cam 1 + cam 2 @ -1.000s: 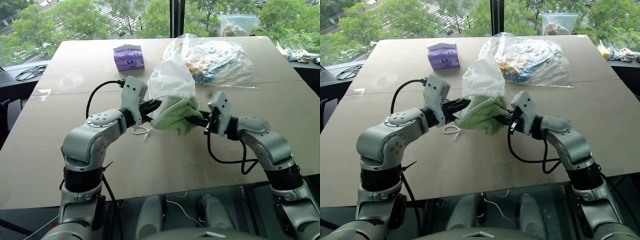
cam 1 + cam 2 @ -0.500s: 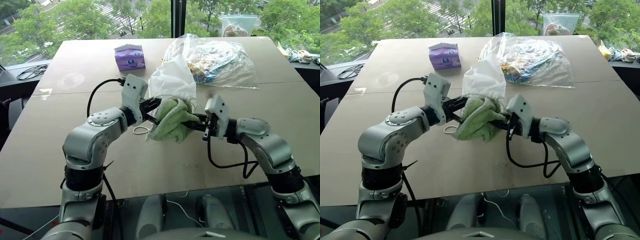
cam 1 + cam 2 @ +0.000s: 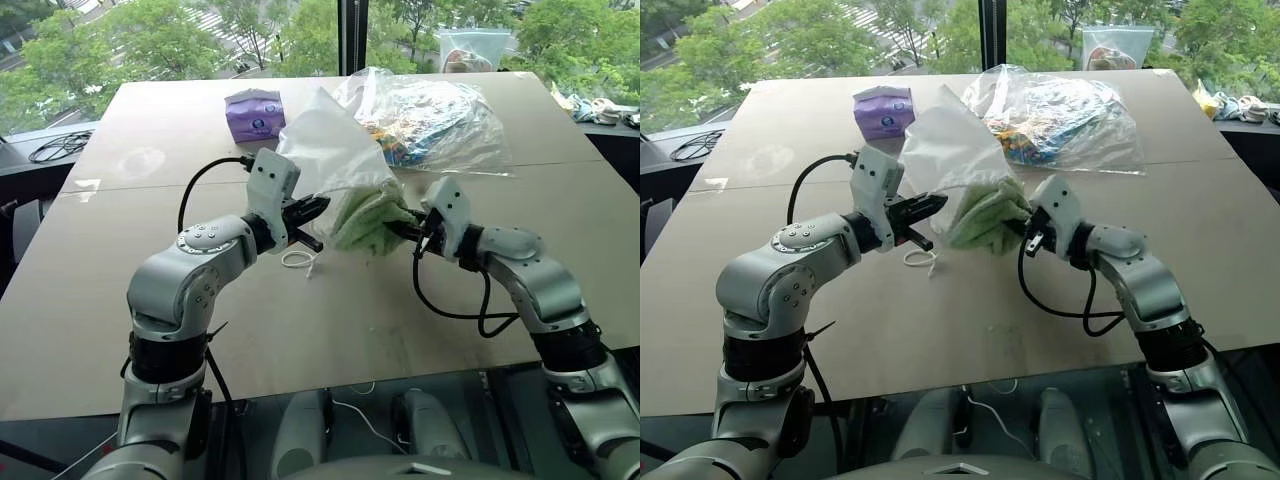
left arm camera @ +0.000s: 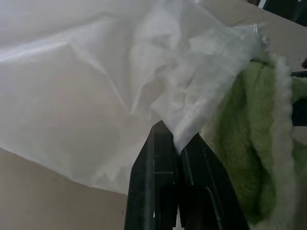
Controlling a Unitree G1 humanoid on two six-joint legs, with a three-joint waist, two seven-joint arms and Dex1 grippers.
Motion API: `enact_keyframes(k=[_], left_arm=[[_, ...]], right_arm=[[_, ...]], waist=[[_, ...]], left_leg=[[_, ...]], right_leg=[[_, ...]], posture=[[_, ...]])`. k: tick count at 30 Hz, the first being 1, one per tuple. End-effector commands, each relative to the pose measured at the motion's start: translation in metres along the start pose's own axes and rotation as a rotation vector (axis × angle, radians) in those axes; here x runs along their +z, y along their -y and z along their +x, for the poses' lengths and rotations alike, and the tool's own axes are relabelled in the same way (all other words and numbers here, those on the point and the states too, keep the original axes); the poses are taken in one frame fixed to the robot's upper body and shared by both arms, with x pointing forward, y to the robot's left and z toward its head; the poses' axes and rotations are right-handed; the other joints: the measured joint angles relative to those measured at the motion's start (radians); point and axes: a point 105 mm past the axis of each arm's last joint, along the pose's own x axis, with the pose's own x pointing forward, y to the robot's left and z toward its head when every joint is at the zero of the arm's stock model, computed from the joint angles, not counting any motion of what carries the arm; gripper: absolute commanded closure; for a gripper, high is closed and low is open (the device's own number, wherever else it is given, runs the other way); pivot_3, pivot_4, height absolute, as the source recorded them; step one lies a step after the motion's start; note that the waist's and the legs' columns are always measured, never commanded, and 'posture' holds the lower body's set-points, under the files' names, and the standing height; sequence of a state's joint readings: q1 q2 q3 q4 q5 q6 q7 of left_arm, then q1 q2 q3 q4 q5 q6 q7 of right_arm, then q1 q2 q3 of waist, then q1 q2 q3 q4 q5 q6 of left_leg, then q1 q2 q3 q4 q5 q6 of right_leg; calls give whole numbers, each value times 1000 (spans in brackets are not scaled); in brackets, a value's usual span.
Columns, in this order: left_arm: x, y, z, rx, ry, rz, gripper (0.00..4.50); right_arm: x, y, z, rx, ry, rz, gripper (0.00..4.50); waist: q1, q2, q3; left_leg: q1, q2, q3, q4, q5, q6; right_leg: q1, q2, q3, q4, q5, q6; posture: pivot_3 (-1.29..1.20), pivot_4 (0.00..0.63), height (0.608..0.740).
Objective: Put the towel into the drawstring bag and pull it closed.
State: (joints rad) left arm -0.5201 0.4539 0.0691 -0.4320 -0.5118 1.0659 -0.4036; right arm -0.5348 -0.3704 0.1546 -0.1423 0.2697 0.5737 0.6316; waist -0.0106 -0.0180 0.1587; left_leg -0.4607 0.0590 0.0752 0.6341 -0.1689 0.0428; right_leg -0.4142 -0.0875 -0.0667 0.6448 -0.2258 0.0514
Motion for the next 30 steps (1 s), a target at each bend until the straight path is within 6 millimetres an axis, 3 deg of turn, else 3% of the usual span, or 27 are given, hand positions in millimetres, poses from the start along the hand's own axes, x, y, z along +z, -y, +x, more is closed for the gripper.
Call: enact_keyframes(k=[1, 7, 13, 14, 17, 19, 22, 23, 26, 27, 29, 30], left_arm=[[9, 9, -4, -34, 35, 30, 4500], [9, 12, -2, -51, 34, 23, 4500], [7, 13, -1, -56, 29, 18, 4500], [7, 13, -1, -55, 28, 17, 4500], [7, 13, -1, -55, 27, 14, 4500], [6, 14, -2, -56, 27, 12, 4500], [7, 18, -1, -66, 32, 7, 4500], [7, 19, 0, -69, 33, 6, 4500], [8, 20, 1, -73, 35, 6, 4500], [9, 21, 2, -74, 37, 7, 4500], [12, 22, 4, -77, 42, 12, 4500], [13, 23, 5, -77, 45, 17, 4500]], right_arm=[[11, 9, 2, -97, 26, 50, 4332], [17, 8, 14, -206, 70, 241, 4332], [17, -47, 17, 57, 27, 117, 4332], [19, -41, 18, 16, 42, 143, 4332], [30, 2, 24, -251, 130, 302, 4332], [34, -1, 29, -251, 144, 363, 4332], [34, -34, 39, -106, 102, 354, 4332], [36, -38, 41, -108, 107, 359, 4332], [35, -17, 47, -290, 121, 494, 4332], [36, -24, 51, -258, 106, 474, 4332], [36, -62, 56, -56, 50, 397, 4332], [36, -72, 56, -9, 45, 360, 4332]], waist=[[4, 0, 0], [3, 0, 0], [0, 1, 0], [0, 0, 0], [-6, 1, 0], [-3, 1, 1], [1, 1, 1], [-1, 1, 1], [-3, 2, 1], [-3, 2, 1], [-3, 2, 1], [-1, 2, 1]], left_leg=[[0, 0, 0, 0, 0, 0], [0, 0, 0, 0, 0, 0], [0, 0, 0, 0, 0, 0], [0, 0, 0, 0, 0, 0], [0, 0, -1, 0, 0, 0], [1, 0, -1, 0, 0, 0], [1, 0, -1, 1, 0, 0], [0, 0, -1, 1, 0, 0], [0, 0, 0, 0, 0, 0], [0, 0, -1, 0, 0, 0], [0, 0, -1, 0, 0, 0], [0, 0, -1, 0, 0, 0]], right_leg=[[0, 0, 0, 0, 0, 0], [0, 0, 0, 0, 0, 0], [0, 0, 0, 0, 0, 0], [0, 0, 0, 0, 0, 0], [0, 0, 0, 1, 0, 0], [0, 0, 0, 2, 0, 0], [0, 0, 0, 2, 0, 0], [0, 0, 0, 1, 0, 0], [0, 0, 0, 1, 0, 0], [-1, 0, 0, 2, 0, 0], [-1, 0, 0, 3, 0, 0], [-1, 0, 0, 2, 0, 0]], posture=[[0, 150, 740], [0, 150, 740], [0, 150, 740], [0, 150, 740], [0, 150, 740], [0, 150, 740], [0, 150, 740], [0, 150, 740], [0, 150, 740], [0, 150, 740], [0, 150, 740], [0, 150, 740]])
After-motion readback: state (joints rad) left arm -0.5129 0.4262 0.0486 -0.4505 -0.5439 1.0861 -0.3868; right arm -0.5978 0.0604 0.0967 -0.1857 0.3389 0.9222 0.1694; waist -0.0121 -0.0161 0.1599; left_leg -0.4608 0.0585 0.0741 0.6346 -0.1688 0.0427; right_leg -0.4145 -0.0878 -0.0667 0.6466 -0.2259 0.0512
